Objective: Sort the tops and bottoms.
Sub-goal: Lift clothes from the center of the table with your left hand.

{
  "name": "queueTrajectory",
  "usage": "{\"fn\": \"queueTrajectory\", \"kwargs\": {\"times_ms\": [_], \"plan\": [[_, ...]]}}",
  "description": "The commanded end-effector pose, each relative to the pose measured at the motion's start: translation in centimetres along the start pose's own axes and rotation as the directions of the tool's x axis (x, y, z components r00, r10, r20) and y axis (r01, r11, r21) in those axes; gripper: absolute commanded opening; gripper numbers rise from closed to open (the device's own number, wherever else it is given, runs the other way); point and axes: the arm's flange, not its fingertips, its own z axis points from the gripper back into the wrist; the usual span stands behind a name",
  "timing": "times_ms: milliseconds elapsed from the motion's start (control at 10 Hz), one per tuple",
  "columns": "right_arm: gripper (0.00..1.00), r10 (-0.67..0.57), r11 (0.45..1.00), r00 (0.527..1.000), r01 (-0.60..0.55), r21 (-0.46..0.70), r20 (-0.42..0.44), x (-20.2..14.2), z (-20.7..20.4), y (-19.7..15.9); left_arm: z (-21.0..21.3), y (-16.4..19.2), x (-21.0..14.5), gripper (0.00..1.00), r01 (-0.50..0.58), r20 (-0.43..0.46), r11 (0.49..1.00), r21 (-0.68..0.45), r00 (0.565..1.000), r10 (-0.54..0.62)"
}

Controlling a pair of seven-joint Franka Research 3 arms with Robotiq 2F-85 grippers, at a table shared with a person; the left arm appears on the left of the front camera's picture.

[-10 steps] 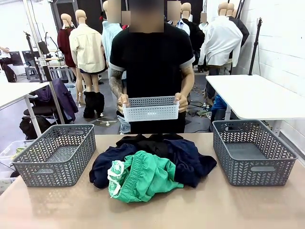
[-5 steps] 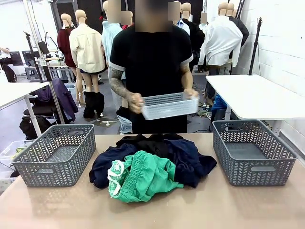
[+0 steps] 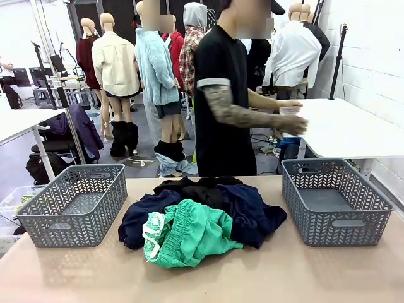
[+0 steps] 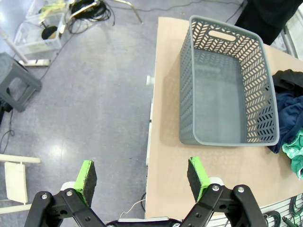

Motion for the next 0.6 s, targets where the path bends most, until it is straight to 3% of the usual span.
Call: {"fn": "queueTrajectory", "kwargs": {"times_ms": [0,500], "plan": [[1.0,-0.016,1.0,1.0,0.016,-0.001,-0.009,-0.09,-0.04,0.12,0.19,0.24,-0.33,1.0,0.013,-0.005,1.0,-0.007,1.0,-0.013],[1.0,-0.016,1.0,1.0,0.016,-0.001,-0.009,-0.09,-0.04,0.12,0.19,0.24,-0.33,1.0,0.013,-0.005,1.0,-0.007,1.0,-0.013]]}}
